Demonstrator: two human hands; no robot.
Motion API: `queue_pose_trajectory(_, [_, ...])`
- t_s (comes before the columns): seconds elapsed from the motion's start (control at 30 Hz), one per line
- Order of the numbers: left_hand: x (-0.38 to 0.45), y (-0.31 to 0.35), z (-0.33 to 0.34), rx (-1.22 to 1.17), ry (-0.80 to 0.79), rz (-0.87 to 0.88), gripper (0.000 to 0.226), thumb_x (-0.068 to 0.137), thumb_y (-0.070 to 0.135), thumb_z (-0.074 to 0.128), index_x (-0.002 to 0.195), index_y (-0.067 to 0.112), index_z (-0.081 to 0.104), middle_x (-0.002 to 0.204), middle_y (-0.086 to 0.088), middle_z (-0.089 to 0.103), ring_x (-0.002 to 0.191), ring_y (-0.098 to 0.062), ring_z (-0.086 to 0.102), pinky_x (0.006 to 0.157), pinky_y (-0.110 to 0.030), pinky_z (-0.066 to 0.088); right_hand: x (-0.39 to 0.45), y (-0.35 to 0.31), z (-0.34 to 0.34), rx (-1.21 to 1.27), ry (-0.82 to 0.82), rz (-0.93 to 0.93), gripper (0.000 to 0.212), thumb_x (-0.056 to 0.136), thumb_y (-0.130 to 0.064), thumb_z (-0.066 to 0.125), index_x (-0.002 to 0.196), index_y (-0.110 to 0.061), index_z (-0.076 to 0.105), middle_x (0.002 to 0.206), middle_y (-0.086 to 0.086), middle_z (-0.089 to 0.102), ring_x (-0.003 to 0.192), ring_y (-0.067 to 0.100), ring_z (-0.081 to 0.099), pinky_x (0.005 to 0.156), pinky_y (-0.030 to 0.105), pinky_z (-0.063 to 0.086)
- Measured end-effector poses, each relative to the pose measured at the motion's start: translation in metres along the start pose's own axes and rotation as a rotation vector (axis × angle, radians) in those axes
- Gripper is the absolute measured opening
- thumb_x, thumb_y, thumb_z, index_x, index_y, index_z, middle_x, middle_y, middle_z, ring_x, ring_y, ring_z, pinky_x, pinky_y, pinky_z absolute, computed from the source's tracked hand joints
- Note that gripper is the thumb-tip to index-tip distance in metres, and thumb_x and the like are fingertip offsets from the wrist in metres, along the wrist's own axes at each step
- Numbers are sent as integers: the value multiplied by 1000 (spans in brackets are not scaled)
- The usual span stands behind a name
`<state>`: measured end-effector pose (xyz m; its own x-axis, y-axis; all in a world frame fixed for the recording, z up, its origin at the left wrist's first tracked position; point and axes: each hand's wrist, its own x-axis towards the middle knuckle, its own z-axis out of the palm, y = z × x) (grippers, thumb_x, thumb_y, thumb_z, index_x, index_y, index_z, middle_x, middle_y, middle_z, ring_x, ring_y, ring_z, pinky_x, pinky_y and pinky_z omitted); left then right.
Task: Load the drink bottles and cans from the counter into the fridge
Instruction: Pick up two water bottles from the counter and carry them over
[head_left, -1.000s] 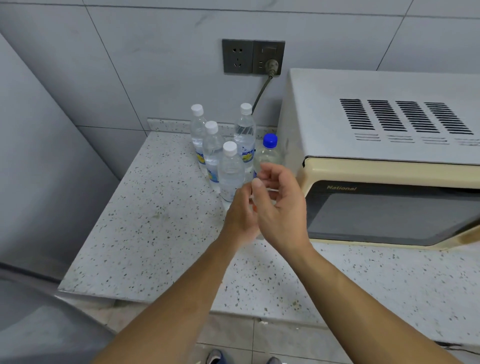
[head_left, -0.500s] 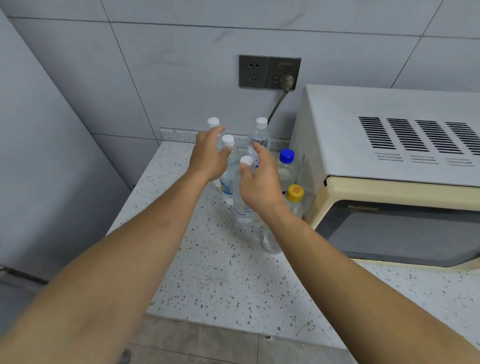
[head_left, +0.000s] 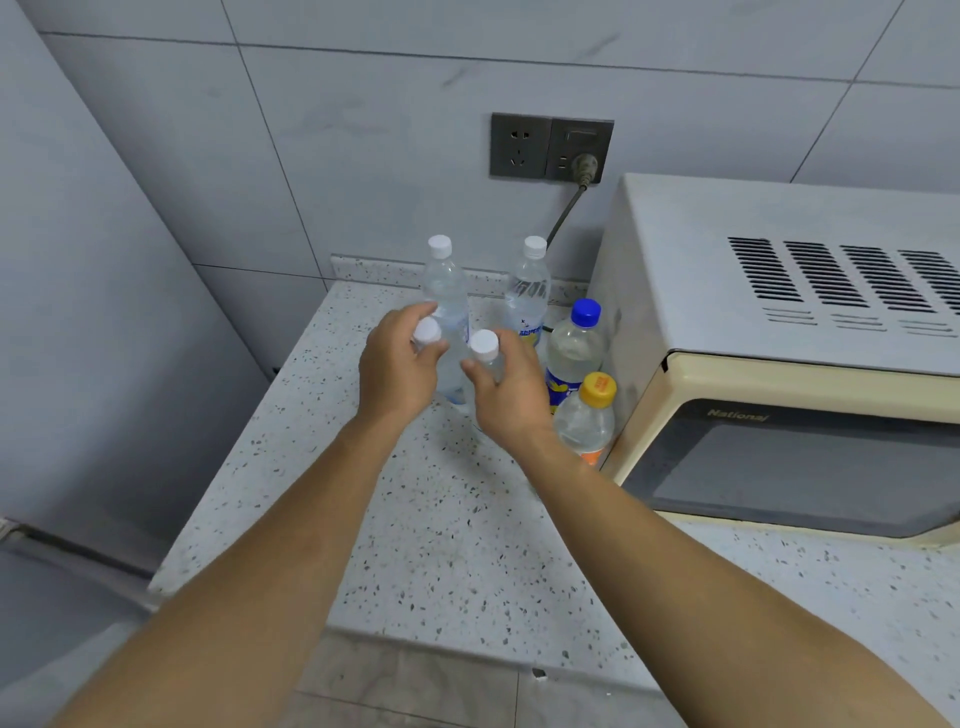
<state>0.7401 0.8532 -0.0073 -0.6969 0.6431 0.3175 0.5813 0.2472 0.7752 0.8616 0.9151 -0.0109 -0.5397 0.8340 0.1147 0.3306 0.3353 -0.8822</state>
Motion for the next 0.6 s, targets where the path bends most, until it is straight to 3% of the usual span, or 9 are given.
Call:
queue_pose_trajectory(0.1, [-30, -4, -15, -26, 63, 27, 44, 89, 18, 68, 131, 25, 59, 115, 11, 60, 99, -17, 56, 75, -15, 41, -17, 5, -2, 54, 10, -32, 25, 95, -22, 63, 119, -17, 57, 119, 3, 55, 107, 11, 48, 90, 23, 39])
queue_pose_trajectory(0.2, [-58, -5, -31, -26, 76, 4, 44, 89, 25, 67, 130, 37, 56, 109, 40, 52, 105, -13, 52, 80, -18, 40, -37, 13, -9, 88, 53, -63, 24, 94, -22, 65, 116, -17, 59, 115, 1, 59, 110, 17, 52, 98, 32, 43])
queue_pose_trajectory(0.27, [-76, -7, -40, -53, 70, -14, 41, 90, 31, 65, 127, 44, 54, 108, 53, 45, 108, -7, 49, 81, -10, 37, -51, 18, -12, 104, 51, -98, 22, 93, -21, 66, 114, -18, 59, 112, -3, 61, 108, 18, 54, 97, 35, 45])
queue_pose_trajectory(0.33, [-92, -13, -45, -97, 85, -37, 36, 91, 35, 63, 125, 44, 54, 115, 47, 48, 110, -2, 49, 83, -3, 36, -64, 21, -13, 106, 33, -147, 23, 93, -21, 66, 115, -18, 60, 111, -6, 61, 108, 17, 55, 96, 35, 45])
queue_pose_trajectory(0.43, [-109, -26, -45, -161, 62, -68, 40, 92, 36, 63, 130, 34, 49, 127, 23, 52, 117, 9, 48, 90, -1, 34, -71, 25, -10, 59, -7, -181, 29, 94, -29, 64, 121, -18, 59, 116, -8, 60, 112, 14, 54, 98, 30, 43])
queue_pose_trajectory(0.5, [-115, -35, -43, -175, -14, -132, 53, 87, 40, 69, 133, 35, 43, 131, 14, 50, 115, 11, 46, 89, -6, 38, -68, 26, -6, 31, -78, -129, 40, 94, -39, 62, 129, -20, 55, 124, -6, 59, 117, 14, 53, 99, 30, 43])
queue_pose_trajectory(0.6, [-120, -50, -38, -213, -115, -254, 77, 70, 54, 74, 135, 49, 32, 134, 18, 50, 116, -3, 51, 89, -22, 46, -62, 30, 2, 32, -122, -56, 62, 84, -45, 73, 136, -30, 43, 132, -12, 54, 119, 10, 51, 96, 24, 43])
